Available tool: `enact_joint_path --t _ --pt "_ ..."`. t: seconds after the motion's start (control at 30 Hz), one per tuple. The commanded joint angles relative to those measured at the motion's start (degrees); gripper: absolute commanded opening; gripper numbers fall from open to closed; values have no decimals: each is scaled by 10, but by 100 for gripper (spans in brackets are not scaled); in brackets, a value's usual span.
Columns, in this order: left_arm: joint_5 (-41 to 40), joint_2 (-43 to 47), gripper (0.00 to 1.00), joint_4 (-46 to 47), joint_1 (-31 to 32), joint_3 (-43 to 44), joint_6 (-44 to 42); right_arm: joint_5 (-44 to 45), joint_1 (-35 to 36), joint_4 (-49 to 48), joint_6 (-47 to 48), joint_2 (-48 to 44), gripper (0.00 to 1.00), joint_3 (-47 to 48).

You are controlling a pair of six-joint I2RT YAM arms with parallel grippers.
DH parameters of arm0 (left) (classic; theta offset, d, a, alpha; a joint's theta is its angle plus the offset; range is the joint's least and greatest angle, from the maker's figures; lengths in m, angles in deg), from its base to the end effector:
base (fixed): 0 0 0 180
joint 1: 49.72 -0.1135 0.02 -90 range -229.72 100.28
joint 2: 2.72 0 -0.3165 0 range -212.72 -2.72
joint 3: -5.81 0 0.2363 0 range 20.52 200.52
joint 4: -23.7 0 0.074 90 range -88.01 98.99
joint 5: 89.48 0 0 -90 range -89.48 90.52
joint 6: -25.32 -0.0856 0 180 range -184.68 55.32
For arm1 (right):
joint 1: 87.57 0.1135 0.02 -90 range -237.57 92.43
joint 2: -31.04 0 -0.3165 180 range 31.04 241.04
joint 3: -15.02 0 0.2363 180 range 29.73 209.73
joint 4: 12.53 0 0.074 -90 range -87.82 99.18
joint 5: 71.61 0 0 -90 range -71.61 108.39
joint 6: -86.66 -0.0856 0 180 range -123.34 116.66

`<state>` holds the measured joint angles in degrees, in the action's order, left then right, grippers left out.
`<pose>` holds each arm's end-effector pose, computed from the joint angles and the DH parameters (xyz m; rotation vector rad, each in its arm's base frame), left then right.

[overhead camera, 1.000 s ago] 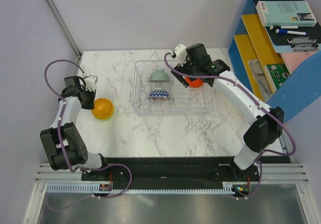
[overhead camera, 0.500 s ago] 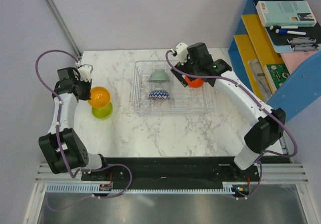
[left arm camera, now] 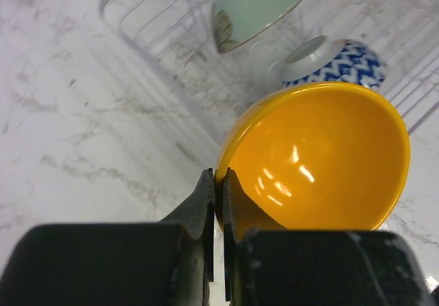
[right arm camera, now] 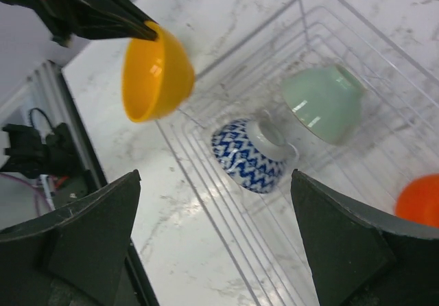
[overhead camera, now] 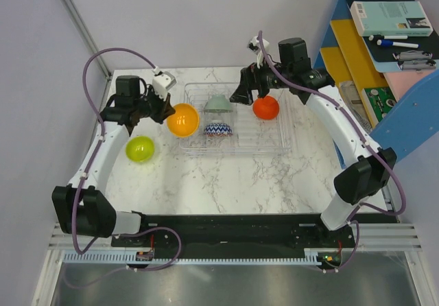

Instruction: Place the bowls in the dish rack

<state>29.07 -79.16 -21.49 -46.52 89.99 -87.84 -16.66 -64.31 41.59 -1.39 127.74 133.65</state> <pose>0.2956 -0.0575 0.3623 0.7490 2.0207 -0.3529 0.3463 0.2024 0.4393 -0.8186 1.9767 0.8692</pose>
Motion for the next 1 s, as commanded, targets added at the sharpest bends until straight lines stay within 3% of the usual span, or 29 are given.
enact_joint_path --t 0.0,0.23,0.47,0.7,0.97 --pt "69 -40 2 58 40 54 21 -174 -3 -50 -86 22 98 11" --pt "152 -92 2 74 86 115 29 -243 -2 -97 -123 52 98 -35" --pt "200 -86 2 108 121 124 45 -260 -3 -107 -134 80 98 -45" --pt "197 -65 2 136 138 107 60 -290 -7 -130 -158 97 98 -60" --pt "137 -50 2 174 149 77 58 -318 -8 -180 -207 103 97 -92"
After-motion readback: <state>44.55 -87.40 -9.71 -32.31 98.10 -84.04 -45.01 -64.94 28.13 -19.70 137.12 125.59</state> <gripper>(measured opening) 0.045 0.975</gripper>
